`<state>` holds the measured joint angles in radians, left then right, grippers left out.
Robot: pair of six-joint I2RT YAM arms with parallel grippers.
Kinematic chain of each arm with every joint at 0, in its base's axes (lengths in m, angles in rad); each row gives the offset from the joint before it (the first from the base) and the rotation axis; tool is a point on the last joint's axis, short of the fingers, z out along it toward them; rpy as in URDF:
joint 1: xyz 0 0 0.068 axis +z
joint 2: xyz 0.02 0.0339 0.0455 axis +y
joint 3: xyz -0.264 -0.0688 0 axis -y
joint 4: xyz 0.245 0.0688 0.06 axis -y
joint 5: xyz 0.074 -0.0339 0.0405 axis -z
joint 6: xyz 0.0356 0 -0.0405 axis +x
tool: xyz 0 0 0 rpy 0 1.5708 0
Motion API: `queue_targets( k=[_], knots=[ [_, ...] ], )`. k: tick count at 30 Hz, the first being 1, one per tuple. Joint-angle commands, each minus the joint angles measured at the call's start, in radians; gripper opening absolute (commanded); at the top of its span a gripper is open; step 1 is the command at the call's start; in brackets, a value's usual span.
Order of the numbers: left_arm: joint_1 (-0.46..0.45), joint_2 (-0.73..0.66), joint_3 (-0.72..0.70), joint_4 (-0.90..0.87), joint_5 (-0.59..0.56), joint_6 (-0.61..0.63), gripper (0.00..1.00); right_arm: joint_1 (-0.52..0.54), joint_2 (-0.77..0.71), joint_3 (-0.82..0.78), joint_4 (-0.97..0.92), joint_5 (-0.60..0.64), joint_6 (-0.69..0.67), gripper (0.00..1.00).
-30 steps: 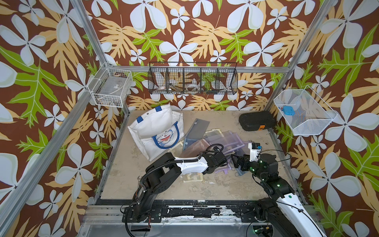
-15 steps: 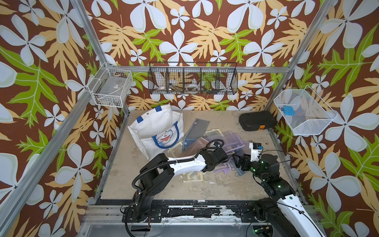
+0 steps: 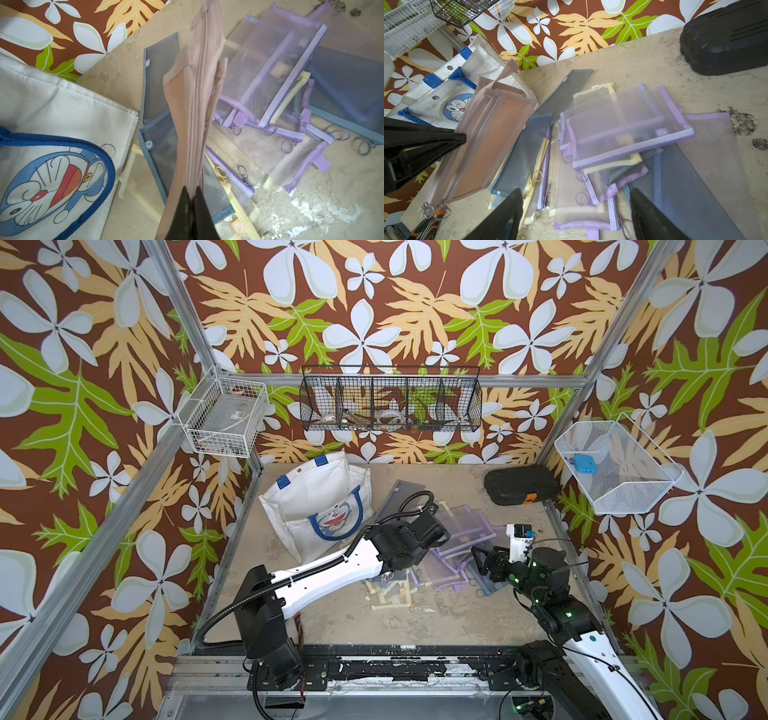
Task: Put the pencil pouch into the canvas bag
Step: Pick up the pencil case from the pencil case, then place the pencil case in the canvas bag.
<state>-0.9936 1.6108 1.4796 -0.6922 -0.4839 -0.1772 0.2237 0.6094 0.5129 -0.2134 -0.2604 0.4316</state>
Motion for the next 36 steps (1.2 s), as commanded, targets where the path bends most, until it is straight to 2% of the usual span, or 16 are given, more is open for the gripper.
queue_targets(
  k=[1,6,10,13,16,21,24,27,30,36],
  knots=[
    [0.024,-0.061,0.013,-0.006,0.114,0.036,0.0,0.001,0.005,0.02,0.013,-0.032,-0.027,0.81],
    [0.122,-0.131,0.037,0.01,0.283,0.081,0.0,0.002,0.023,0.045,0.007,-0.058,-0.056,0.8],
    [0.177,-0.147,0.051,0.018,0.346,0.087,0.0,0.003,0.03,0.068,0.002,-0.075,-0.073,0.79],
    [0.189,-0.144,0.089,0.009,0.32,0.104,0.0,0.002,0.038,0.079,-0.001,-0.084,-0.089,0.79],
    [0.217,-0.141,0.166,-0.008,0.233,0.14,0.0,0.001,0.049,0.092,-0.001,-0.103,-0.101,0.79],
    [0.291,-0.154,0.28,0.041,0.064,0.291,0.0,0.003,0.078,0.13,-0.005,-0.137,-0.126,0.78],
    [0.338,-0.174,0.296,0.105,0.03,0.38,0.0,0.003,0.087,0.163,-0.011,-0.153,-0.141,0.8],
    [0.421,-0.166,0.328,0.117,0.023,0.43,0.0,0.003,0.099,0.204,-0.023,-0.169,-0.151,0.81],
    [0.51,-0.169,0.311,0.142,0.013,0.475,0.0,0.003,0.107,0.228,-0.033,-0.179,-0.157,0.81],
    [0.677,-0.207,0.133,0.245,0.087,0.542,0.0,0.003,0.103,0.23,-0.035,-0.192,-0.144,0.8]
  ],
)
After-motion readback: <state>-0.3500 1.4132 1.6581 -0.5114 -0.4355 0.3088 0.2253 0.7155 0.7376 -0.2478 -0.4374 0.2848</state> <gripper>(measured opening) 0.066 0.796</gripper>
